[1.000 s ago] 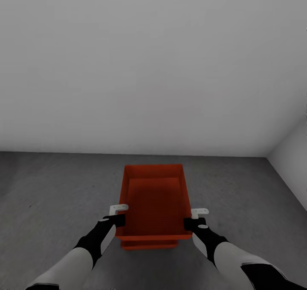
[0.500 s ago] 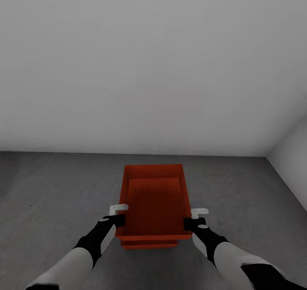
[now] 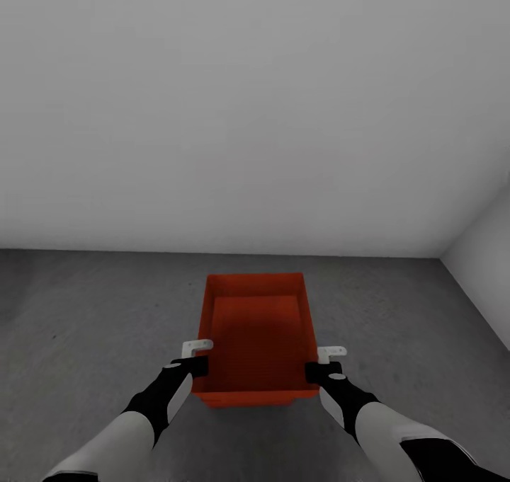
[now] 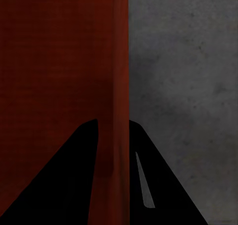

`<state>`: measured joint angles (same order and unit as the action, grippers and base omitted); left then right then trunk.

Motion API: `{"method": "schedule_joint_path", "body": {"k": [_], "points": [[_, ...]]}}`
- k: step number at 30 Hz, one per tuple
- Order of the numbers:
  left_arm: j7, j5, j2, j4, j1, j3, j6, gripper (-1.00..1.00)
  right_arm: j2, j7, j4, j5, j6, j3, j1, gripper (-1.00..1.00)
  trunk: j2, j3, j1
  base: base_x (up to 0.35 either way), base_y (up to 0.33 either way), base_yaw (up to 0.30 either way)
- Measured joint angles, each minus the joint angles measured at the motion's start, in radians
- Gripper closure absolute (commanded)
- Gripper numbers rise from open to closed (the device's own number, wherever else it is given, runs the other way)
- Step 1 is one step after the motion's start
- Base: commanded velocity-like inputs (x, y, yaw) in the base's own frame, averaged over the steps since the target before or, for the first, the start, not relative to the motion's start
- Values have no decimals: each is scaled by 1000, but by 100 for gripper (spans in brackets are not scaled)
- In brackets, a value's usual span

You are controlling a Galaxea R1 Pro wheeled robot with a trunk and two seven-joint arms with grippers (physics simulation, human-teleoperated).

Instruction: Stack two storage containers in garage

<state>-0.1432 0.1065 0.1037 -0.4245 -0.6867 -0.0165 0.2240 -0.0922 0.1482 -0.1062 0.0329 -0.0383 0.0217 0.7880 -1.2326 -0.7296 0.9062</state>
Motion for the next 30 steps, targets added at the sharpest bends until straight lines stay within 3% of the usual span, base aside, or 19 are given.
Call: {"method": "schedule_joint_path", "body": {"k": [30], "points": [[-1, 2, 0, 0, 0, -1, 1, 100, 0, 0, 1, -1, 0, 1, 0, 100, 0, 0, 0, 15, 21, 0]]}}
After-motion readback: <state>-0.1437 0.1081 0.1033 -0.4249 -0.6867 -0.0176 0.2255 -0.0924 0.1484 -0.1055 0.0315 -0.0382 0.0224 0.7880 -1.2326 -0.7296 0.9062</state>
